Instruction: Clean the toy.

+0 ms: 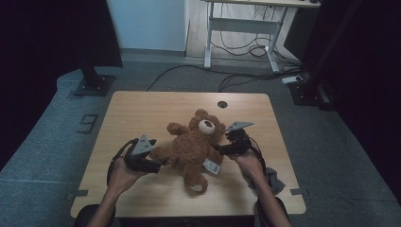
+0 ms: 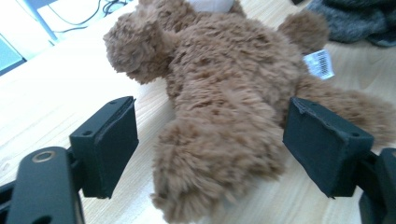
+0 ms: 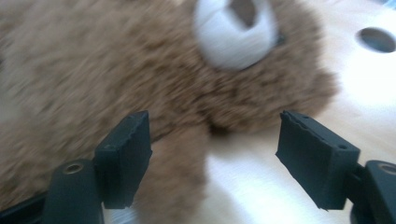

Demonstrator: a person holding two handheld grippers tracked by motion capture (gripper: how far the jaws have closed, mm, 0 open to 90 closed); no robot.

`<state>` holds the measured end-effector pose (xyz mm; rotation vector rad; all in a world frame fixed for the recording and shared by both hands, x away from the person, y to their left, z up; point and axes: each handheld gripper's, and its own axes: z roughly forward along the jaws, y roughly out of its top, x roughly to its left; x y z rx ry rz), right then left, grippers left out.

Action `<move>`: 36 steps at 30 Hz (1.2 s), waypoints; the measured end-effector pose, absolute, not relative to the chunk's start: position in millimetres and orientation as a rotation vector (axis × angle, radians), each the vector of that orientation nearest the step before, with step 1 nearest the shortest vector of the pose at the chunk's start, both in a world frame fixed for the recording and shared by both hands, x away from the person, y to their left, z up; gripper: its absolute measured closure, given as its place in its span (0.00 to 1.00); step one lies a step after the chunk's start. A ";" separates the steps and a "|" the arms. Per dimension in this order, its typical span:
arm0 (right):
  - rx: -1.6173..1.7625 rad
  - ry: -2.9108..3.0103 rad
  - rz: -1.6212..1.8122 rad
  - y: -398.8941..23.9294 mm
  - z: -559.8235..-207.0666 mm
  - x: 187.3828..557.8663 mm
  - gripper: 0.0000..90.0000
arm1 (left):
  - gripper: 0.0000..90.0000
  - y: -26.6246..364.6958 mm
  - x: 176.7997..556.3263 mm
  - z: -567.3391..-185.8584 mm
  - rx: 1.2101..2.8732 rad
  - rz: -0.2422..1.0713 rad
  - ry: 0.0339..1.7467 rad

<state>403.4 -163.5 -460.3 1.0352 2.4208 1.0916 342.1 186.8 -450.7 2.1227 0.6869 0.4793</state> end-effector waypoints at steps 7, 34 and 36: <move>1.049 2.527 1.025 -147.0 -493.2 397.5 0.28 | 0.18 179.0 356.0 -461.5 2.167 0.391 0.687; 0.995 2.316 0.935 -141.5 -462.9 407.2 0.83 | 0.81 174.1 336.1 -437.9 2.132 0.583 0.568; 0.988 2.312 0.943 -143.1 -454.7 409.3 0.83 | 0.81 171.2 328.8 -431.7 2.121 0.573 0.551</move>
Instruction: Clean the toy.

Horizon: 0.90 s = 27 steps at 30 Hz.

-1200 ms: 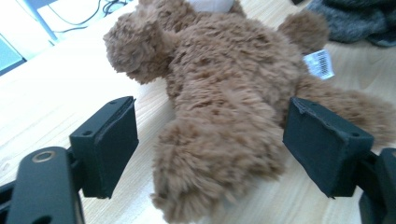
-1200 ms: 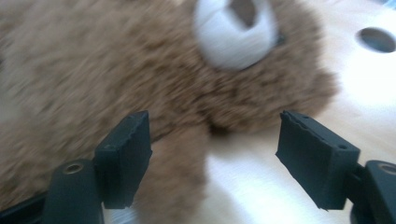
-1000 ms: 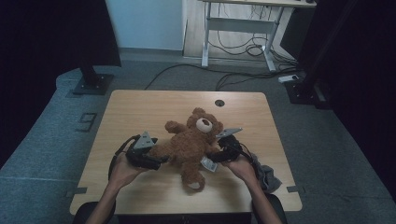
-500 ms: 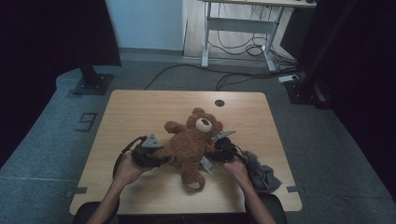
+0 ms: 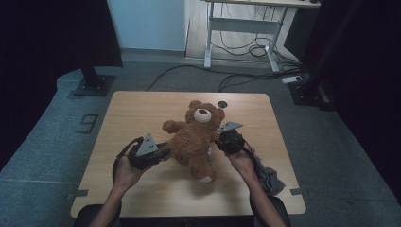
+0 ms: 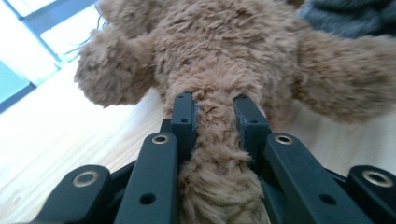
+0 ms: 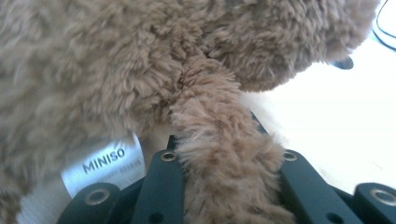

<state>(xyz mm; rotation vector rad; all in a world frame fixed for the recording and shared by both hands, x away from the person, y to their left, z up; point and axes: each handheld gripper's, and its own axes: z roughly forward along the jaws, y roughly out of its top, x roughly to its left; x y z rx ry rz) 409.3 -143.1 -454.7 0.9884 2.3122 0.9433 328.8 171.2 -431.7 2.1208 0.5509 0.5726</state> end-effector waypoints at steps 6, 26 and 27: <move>0.955 2.321 0.944 -144.3 -437.8 415.5 0.83 | 0.81 160.9 308.0 -427.5 2.096 0.540 0.521; 1.012 2.446 0.896 -130.9 -487.0 433.5 0.77 | 0.74 163.8 313.1 -468.8 2.136 0.410 0.617; 1.009 2.451 0.892 -130.8 -486.5 433.3 0.76 | 0.73 163.8 313.6 -468.8 2.136 0.406 0.619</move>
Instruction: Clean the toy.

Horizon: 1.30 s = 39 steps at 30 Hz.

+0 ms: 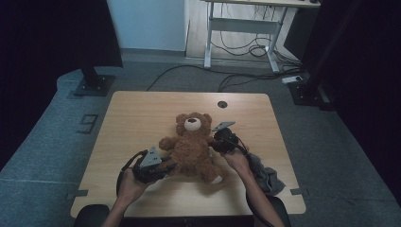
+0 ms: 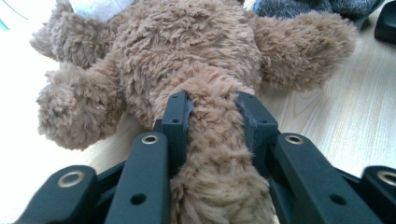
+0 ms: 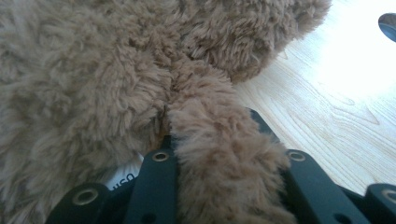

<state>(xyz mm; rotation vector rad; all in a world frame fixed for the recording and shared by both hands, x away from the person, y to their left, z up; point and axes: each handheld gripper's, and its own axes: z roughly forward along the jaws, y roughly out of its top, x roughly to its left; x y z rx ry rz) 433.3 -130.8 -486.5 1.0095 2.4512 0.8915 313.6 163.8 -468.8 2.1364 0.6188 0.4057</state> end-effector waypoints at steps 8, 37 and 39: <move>1.026 2.473 0.919 -133.2 -481.8 433.7 0.54 | 0.50 164.7 318.5 -468.1 2.135 0.375 0.641; 1.086 2.353 1.075 -195.1 -437.6 401.9 0.03 | 0.00 231.1 331.5 -440.5 2.048 0.379 0.853; 1.093 2.335 1.051 -203.1 -435.7 397.9 0.01 | 0.00 238.5 331.4 -441.1 2.051 0.397 0.872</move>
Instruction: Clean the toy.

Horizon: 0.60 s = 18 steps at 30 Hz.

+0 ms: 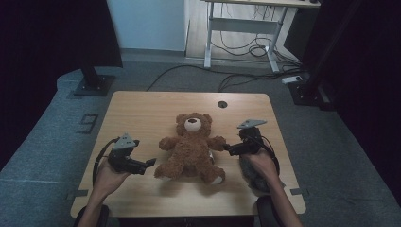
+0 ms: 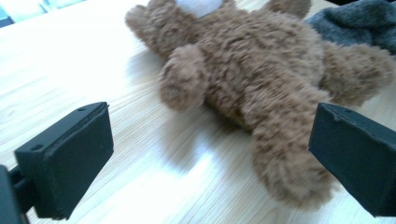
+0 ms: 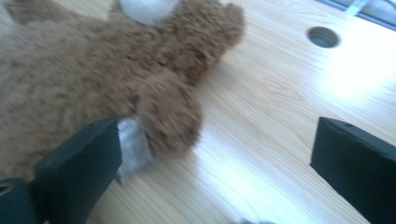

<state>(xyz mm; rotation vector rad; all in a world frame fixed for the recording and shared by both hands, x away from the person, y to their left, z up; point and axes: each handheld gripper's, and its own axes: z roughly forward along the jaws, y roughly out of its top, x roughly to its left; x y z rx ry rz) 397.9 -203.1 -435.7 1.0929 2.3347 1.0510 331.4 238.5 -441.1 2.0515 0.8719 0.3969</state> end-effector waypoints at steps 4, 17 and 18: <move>1.111 2.296 1.042 -219.8 -432.1 389.8 0.01 | 0.00 253.3 331.7 -446.3 2.027 0.424 0.912; 1.235 2.147 0.940 -279.2 -449.6 359.9 0.01 | 0.00 283.4 336.7 -496.7 2.038 0.489 1.027; 1.258 2.133 0.929 -284.6 -454.6 358.8 0.01 | 0.00 284.8 337.1 -500.0 2.047 0.497 1.030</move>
